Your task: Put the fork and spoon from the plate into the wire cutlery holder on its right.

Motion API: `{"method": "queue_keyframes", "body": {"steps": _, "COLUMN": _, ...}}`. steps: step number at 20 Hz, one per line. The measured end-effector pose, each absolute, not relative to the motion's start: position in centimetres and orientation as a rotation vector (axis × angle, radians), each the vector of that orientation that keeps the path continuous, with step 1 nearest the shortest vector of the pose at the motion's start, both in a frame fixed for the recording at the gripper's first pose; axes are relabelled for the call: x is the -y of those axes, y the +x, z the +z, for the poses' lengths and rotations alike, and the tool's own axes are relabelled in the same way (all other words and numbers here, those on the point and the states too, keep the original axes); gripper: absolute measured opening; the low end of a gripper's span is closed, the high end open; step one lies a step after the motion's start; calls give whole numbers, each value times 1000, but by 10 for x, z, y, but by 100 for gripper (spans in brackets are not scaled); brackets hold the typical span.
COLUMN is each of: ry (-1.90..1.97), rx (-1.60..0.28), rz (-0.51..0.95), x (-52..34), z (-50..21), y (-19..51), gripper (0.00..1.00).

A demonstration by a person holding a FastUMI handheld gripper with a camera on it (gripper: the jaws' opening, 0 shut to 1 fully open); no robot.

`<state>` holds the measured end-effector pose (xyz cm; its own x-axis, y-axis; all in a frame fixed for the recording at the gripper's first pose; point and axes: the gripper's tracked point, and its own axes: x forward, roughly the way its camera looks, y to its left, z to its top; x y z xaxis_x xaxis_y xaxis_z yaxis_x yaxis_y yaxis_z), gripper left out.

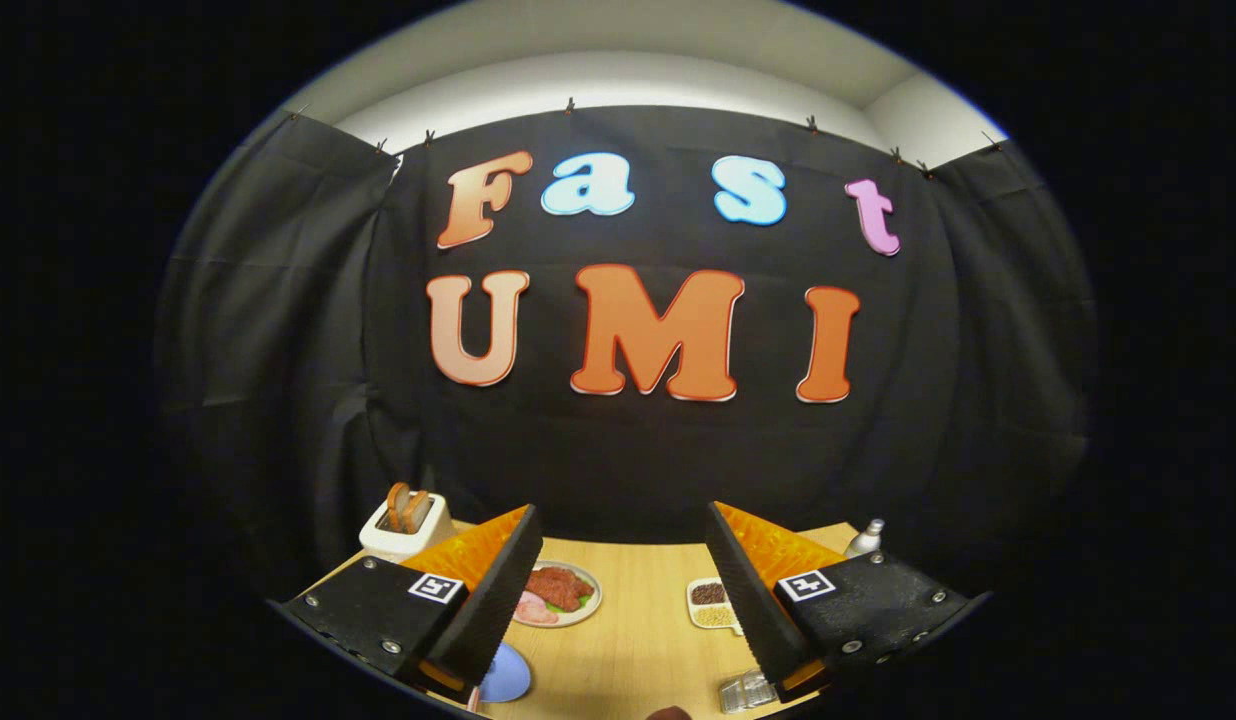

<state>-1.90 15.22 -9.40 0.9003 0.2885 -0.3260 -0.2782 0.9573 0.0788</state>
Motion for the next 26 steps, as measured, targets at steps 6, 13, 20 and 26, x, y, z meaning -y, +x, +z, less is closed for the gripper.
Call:
{"method": "queue_keyframes", "body": {"steps": 6, "ry": -10, "rx": -675, "rz": 409, "x": -209, "z": -176, "y": -55, "gripper": 98}}
{"method": "queue_keyframes", "body": {"steps": 13, "ry": -52, "rx": -1058, "rz": 519, "x": -260, "z": -259, "y": -118, "gripper": 94}}
{"method": "queue_keyframes", "body": {"steps": 20, "ry": -77, "rx": -1378, "rz": 587, "x": -294, "z": -319, "y": -183, "gripper": 76}}
{"method": "queue_keyframes", "body": {"steps": 26, "ry": -165, "rx": -1513, "rz": 567, "x": -299, "z": -358, "y": -210, "gripper": 65}}
